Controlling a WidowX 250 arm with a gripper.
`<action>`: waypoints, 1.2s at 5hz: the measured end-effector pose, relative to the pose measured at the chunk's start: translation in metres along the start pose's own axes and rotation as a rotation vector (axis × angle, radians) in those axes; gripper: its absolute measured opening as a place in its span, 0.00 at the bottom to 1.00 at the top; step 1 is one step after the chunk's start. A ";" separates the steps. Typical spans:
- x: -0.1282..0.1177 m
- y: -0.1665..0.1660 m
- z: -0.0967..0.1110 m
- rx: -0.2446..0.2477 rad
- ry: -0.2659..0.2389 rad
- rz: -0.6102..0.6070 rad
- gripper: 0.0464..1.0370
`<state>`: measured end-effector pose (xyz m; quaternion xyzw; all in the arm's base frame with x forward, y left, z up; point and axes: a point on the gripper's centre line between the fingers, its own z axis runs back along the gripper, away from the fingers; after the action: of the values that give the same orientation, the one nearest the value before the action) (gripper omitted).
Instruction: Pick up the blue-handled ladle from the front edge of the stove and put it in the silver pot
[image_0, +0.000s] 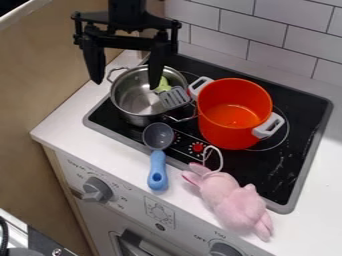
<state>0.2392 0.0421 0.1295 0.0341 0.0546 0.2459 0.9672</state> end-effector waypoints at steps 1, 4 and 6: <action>-0.002 0.000 -0.007 0.011 0.024 0.003 0.96; -0.019 -0.018 -0.039 0.019 0.008 0.055 0.96; -0.027 -0.042 -0.046 0.016 -0.001 0.100 0.96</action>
<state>0.2293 -0.0058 0.0825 0.0445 0.0543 0.2932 0.9535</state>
